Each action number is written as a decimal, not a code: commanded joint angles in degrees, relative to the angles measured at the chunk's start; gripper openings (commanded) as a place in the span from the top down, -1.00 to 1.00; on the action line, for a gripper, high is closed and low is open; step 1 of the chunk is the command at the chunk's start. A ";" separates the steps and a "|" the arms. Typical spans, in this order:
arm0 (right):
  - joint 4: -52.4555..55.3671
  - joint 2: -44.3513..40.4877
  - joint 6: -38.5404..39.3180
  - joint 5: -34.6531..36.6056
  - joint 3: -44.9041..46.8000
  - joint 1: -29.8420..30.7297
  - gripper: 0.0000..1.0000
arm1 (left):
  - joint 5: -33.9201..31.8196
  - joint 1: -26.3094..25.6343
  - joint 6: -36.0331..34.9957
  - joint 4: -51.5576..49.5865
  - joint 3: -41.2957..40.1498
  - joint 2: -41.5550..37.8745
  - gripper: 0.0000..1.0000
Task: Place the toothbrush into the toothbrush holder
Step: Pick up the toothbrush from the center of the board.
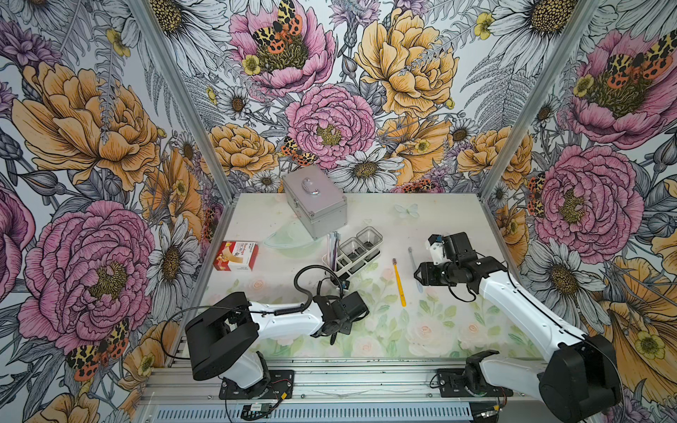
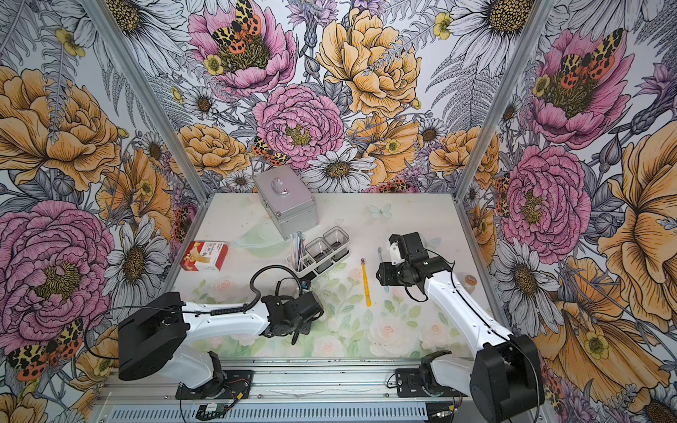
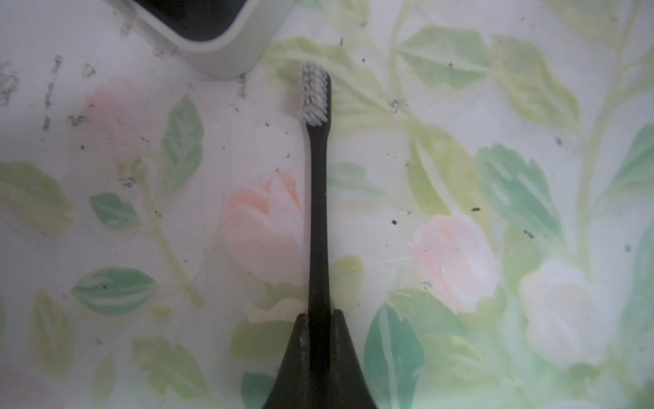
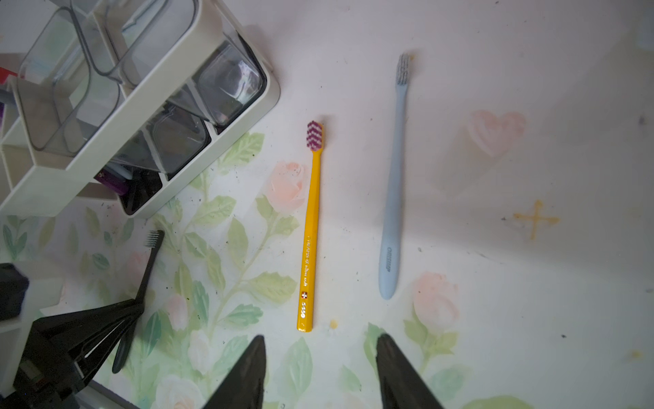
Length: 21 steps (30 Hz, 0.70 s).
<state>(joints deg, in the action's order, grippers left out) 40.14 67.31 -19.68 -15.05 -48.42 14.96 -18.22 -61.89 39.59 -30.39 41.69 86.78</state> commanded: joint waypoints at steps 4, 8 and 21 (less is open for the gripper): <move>-8.87 -4.91 -8.04 -4.85 5.05 1.76 -0.05 | 2.91 0.95 -5.35 -2.96 0.96 -3.02 1.00; -11.68 -5.73 -10.49 -3.88 6.77 2.94 -0.05 | 4.40 2.06 -8.34 -3.02 4.28 -4.81 1.00; -25.20 -5.03 -17.09 -5.65 8.83 12.62 -0.08 | 5.63 2.74 -12.51 -2.93 11.55 -7.97 1.00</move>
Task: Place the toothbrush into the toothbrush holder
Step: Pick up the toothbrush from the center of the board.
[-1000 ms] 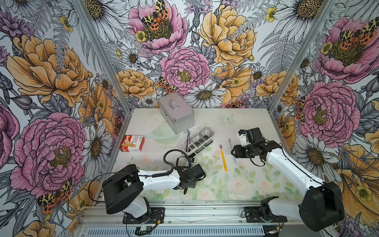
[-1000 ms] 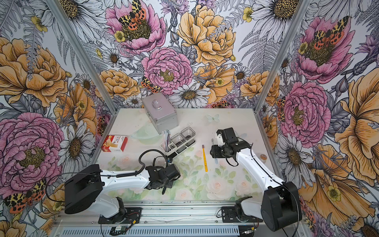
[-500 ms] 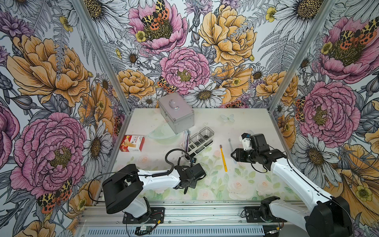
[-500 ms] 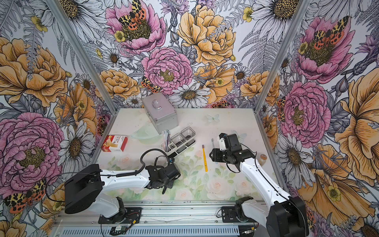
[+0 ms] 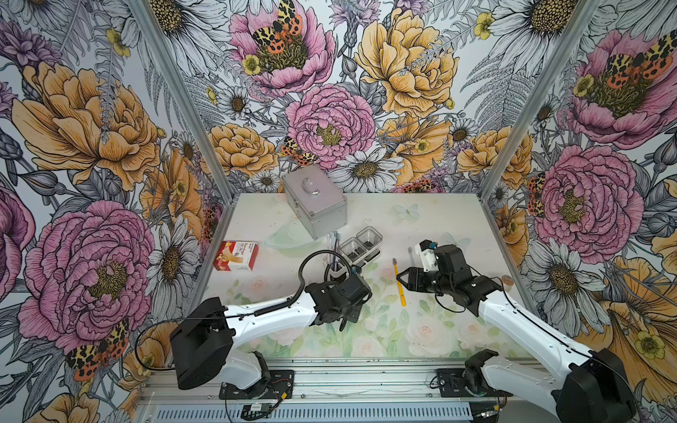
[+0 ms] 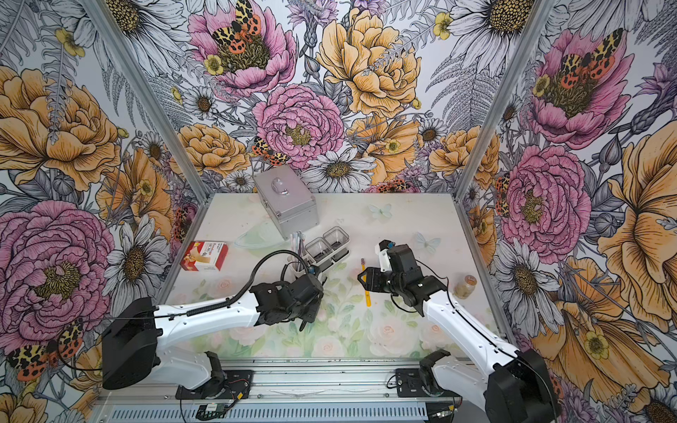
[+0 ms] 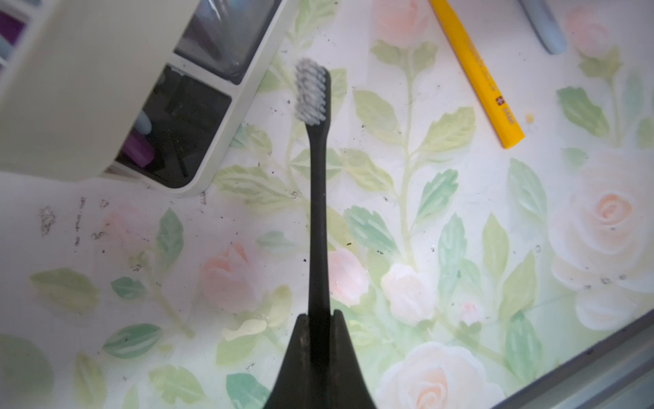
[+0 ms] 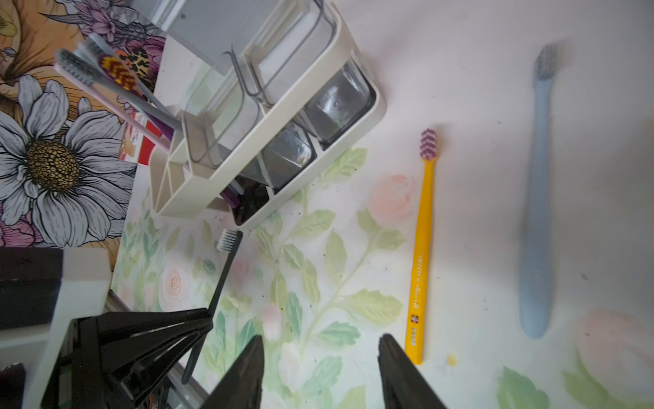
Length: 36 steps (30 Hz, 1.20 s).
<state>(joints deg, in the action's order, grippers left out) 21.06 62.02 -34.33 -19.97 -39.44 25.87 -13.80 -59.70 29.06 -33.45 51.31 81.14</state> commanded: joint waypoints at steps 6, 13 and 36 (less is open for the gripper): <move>-9.25 4.50 -3.21 -1.26 -2.58 5.74 -0.08 | -1.41 0.08 -2.69 0.29 4.14 -5.44 1.00; -11.77 9.20 -3.37 -1.76 -6.62 9.30 -0.08 | -3.55 -1.64 -3.32 0.48 3.80 -8.32 1.00; -22.99 17.92 -7.85 -7.43 -10.89 11.49 0.21 | -5.78 -3.40 -5.32 2.48 2.68 -11.24 1.00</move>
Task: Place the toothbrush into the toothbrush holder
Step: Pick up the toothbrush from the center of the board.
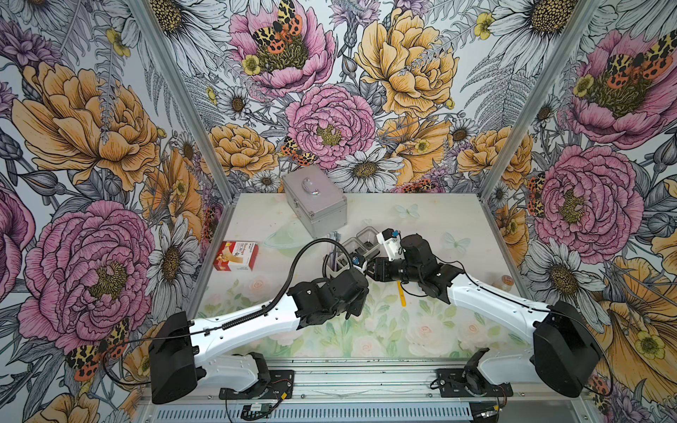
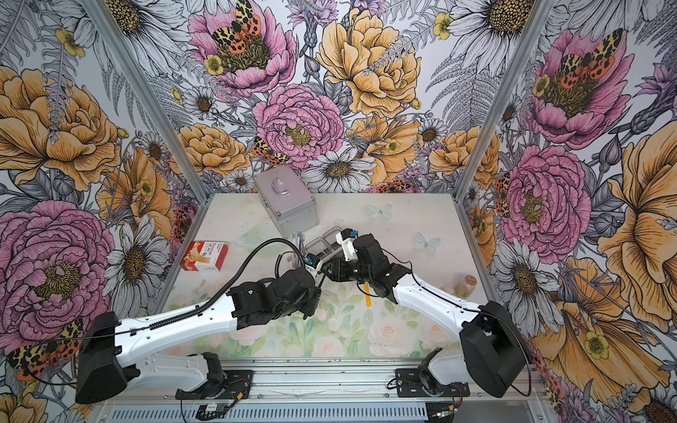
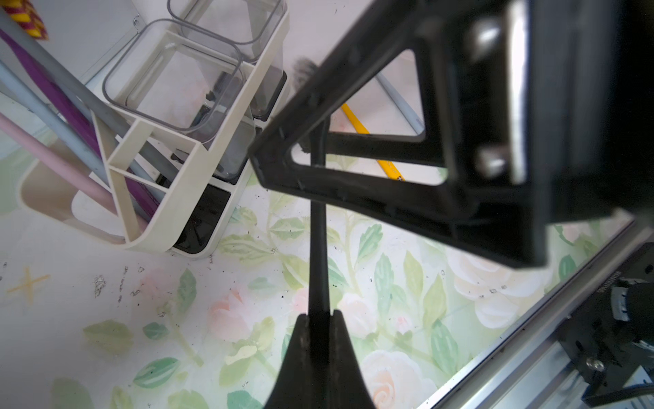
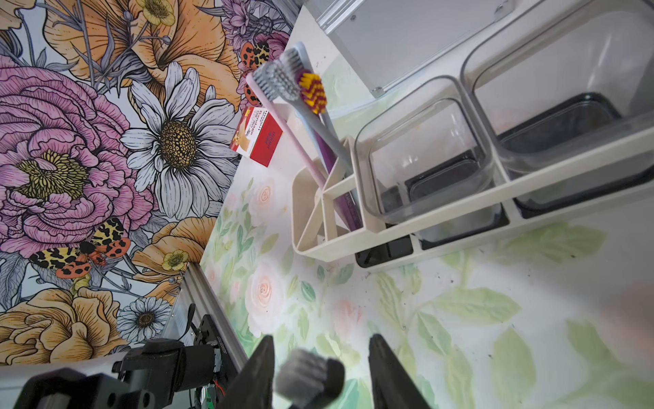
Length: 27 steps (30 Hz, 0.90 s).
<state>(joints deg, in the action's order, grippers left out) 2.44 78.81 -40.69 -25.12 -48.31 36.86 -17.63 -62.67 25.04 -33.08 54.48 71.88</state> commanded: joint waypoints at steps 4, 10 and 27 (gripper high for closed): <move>-5.61 2.46 -1.78 -3.25 -2.48 0.68 0.75 | -2.45 -0.55 -1.39 2.53 -1.12 -2.86 1.00; -4.95 2.37 -1.16 -1.80 -3.14 1.03 1.00 | -3.85 -0.26 -1.50 2.95 -1.78 -2.54 1.00; 5.30 7.37 11.44 13.78 -19.69 1.19 1.00 | -10.26 11.22 -6.39 15.41 -11.33 -17.03 -0.36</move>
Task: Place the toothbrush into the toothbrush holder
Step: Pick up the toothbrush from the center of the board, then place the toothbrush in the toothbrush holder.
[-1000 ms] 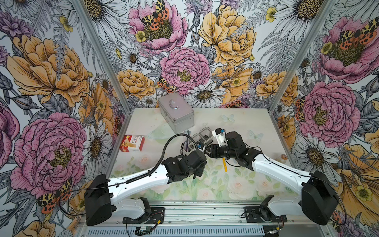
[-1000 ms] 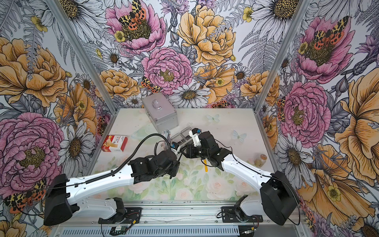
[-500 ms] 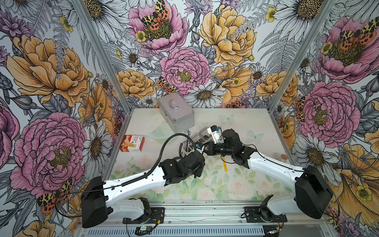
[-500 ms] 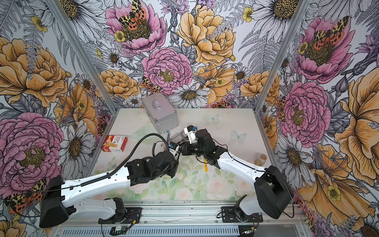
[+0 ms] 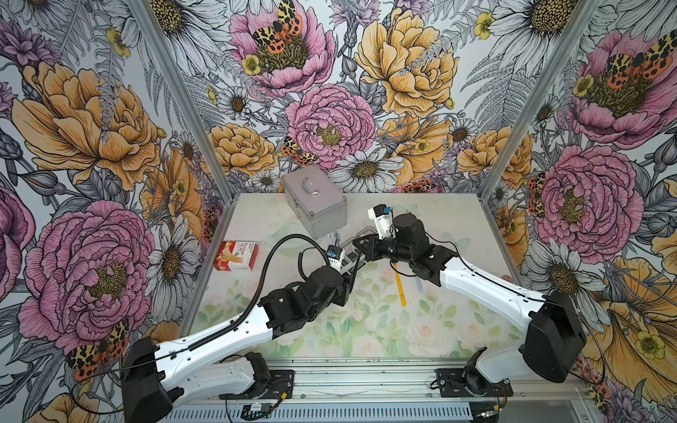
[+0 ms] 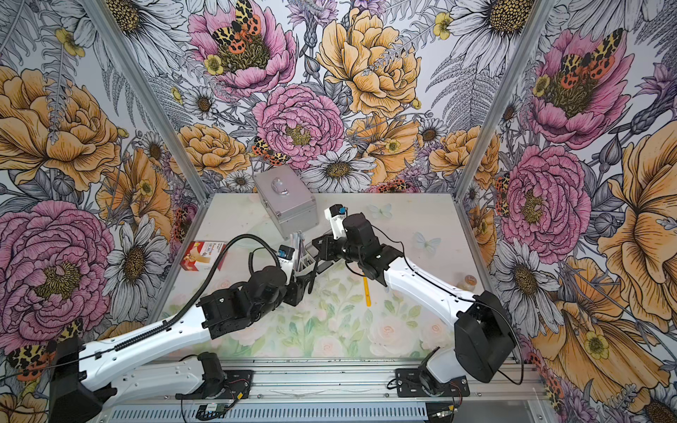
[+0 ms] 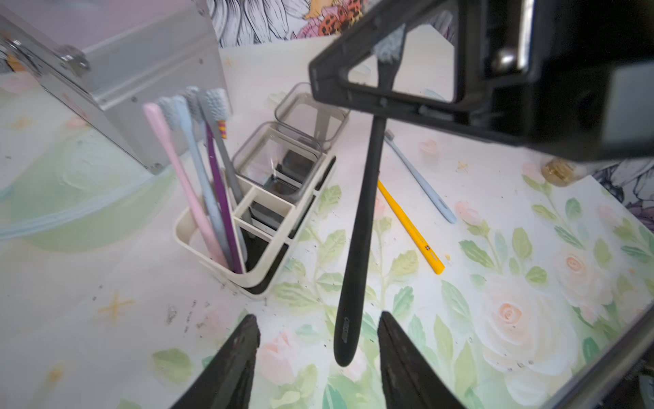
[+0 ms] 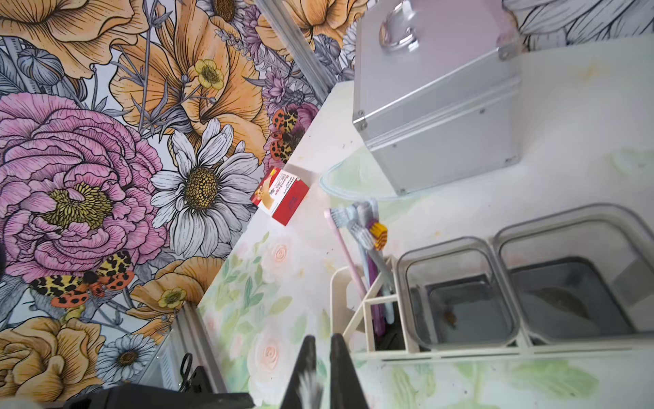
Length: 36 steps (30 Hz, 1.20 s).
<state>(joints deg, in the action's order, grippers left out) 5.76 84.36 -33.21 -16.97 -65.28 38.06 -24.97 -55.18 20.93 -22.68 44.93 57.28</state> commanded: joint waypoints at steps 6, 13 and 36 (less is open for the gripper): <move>1.89 6.01 7.59 11.54 -9.06 0.09 1.00 | 7.43 15.57 -4.12 8.75 -4.12 -2.64 -0.53; -0.66 7.31 10.80 16.27 -12.59 0.61 1.00 | 10.85 19.61 -4.18 13.08 -6.97 -1.86 -0.61; -22.81 7.42 14.21 20.92 1.75 5.71 1.00 | 15.15 21.30 -3.83 15.01 -12.06 -7.72 -0.66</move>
<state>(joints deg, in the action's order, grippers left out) -11.55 91.90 -21.08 1.45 -64.18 43.24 -11.35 -34.35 17.56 -9.23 33.12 50.39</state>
